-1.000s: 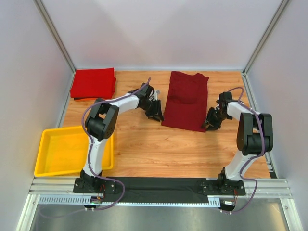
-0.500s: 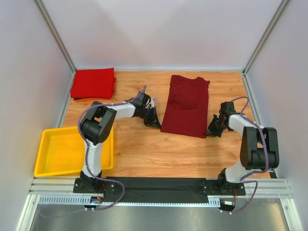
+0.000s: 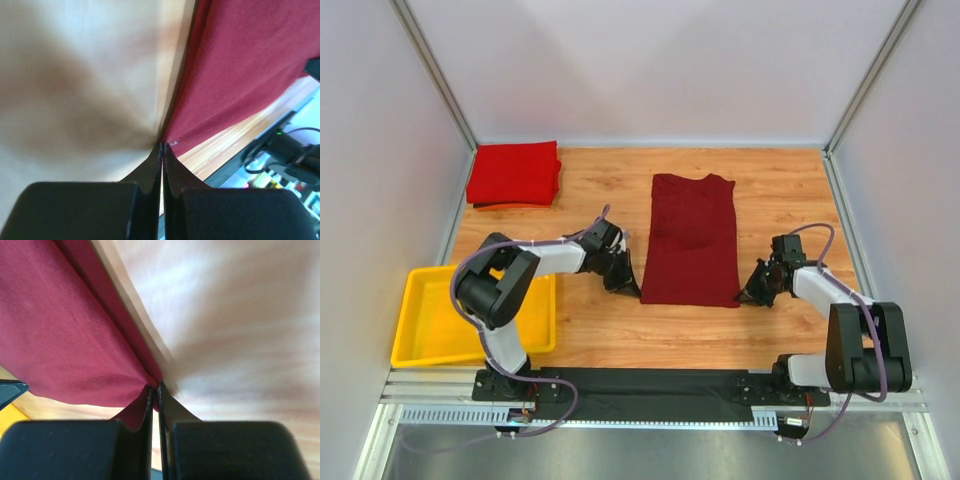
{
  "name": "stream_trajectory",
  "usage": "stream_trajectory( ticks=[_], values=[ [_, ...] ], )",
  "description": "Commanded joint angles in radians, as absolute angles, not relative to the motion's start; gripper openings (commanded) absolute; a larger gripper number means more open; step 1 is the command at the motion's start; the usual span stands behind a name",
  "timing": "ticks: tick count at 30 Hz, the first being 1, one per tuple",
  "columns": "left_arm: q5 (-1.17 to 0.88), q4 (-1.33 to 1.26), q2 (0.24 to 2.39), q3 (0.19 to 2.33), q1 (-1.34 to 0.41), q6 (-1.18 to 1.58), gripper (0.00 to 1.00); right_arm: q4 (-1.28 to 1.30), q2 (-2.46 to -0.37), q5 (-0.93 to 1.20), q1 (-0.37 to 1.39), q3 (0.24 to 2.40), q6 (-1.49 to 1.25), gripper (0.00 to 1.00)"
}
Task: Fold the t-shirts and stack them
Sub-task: Fold the tshirt
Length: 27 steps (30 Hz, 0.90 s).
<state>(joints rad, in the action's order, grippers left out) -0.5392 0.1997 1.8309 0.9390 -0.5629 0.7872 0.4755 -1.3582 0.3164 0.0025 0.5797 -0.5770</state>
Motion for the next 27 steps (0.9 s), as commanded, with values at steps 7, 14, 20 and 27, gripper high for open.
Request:
stream_trajectory(
  ticks=[7, 14, 20, 27],
  values=[
    [-0.302, 0.405, 1.603, 0.848, -0.658, 0.855, 0.36, 0.630, -1.229, 0.302, 0.052, 0.534, -0.626, 0.27],
    [-0.187, 0.533, 1.652, 1.142, -0.644, 0.684, 0.37, 0.698, -1.288, 0.235, 0.052, 0.789, -0.554, 0.29],
    [-0.302, 0.500, 1.839, 1.316, -0.638, 0.629, 0.36, 0.632, -1.478, 0.285, 0.051, 1.011, -0.448, 0.24],
    [-0.307, 0.411, 1.986, 1.410, -0.606, 0.644, 0.35, 0.537, -1.721, 0.314, 0.051, 1.149, -0.393, 0.25]
  ],
)
